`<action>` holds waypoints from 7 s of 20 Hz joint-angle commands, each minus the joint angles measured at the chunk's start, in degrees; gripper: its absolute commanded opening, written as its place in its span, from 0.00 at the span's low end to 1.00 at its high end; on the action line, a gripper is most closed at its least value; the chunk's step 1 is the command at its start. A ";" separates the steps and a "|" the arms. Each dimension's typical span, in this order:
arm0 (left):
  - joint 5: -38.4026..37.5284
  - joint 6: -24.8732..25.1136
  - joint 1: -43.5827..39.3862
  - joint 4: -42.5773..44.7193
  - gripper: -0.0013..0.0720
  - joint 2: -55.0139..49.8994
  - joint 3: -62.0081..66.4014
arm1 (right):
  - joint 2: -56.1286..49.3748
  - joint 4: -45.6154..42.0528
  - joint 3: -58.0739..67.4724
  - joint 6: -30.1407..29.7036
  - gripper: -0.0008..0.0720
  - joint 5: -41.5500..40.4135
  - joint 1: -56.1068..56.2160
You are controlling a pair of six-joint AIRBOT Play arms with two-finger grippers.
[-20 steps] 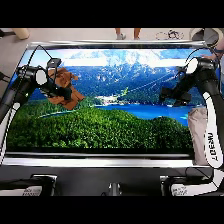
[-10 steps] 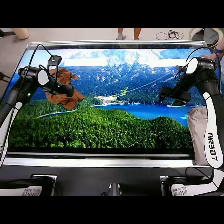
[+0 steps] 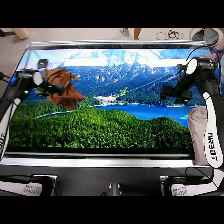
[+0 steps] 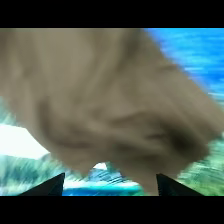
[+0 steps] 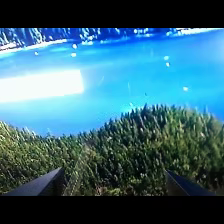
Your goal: Fold the shirts.
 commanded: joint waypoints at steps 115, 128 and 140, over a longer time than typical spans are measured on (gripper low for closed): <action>18.69 15.76 -3.30 -14.10 0.05 48.33 -43.60 | 26.69 16.13 -44.33 -4.46 0.73 -1.22 0.07; 14.56 15.58 -3.41 -15.82 0.05 48.57 -43.60 | 32.35 37.07 -70.31 -6.05 0.69 -28.06 0.09; 12.83 15.52 -3.28 -4.52 0.05 50.66 -16.48 | 41.46 23.58 -30.64 -20.65 0.03 -23.47 0.02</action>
